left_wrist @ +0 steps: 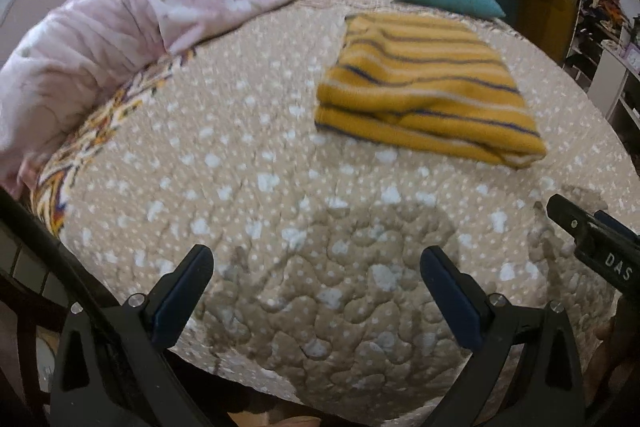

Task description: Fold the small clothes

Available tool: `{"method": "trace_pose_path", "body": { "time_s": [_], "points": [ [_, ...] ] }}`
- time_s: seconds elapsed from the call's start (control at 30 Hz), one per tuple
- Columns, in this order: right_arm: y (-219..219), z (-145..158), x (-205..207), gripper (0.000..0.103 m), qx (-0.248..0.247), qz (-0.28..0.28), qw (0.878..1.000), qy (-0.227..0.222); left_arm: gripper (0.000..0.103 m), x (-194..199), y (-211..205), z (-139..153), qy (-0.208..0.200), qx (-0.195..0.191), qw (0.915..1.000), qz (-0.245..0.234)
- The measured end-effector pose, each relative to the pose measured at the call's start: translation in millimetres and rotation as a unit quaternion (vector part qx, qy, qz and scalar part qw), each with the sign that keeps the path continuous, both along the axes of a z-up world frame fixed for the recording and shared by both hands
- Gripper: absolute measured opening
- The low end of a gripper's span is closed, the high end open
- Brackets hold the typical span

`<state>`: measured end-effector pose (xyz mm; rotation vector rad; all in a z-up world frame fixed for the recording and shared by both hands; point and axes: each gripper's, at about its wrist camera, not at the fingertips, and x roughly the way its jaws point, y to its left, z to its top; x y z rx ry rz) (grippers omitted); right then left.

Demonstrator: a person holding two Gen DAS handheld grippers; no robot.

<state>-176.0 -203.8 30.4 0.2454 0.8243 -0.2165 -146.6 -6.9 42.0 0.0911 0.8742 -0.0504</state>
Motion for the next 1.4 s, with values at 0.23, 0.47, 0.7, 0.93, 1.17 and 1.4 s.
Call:
{"method": "trace_pose_path", "body": {
  "time_s": [0.23,0.47,0.7,0.93,1.17,1.4],
  "points": [
    [-9,9,-6,0.096,0.014,-0.015,1.000,-0.016,0.103,-7,-8,10,-0.016,0.002,0.9997,-0.019],
    [-1,11,-5,0.096,-0.003,-0.008,1.000,-0.013,0.103,-6,-10,5,0.004,-0.005,0.9997,-0.024],
    [6,13,-3,0.096,-0.020,0.001,1.000,-0.012,0.103,-1,-6,-2,0.025,-0.017,0.9993,-0.024],
    [8,13,-1,0.096,-0.027,0.007,1.000,-0.012,0.103,0,-5,-5,0.035,-0.021,0.9988,-0.025],
    [8,11,-3,0.096,-0.022,0.004,1.000,-0.009,0.103,1,-5,-8,0.044,-0.021,0.9984,-0.028],
    [9,9,-3,0.096,-0.021,0.004,1.000,-0.006,0.103,1,-4,-10,0.048,-0.023,0.9982,-0.028]
  ]
}}
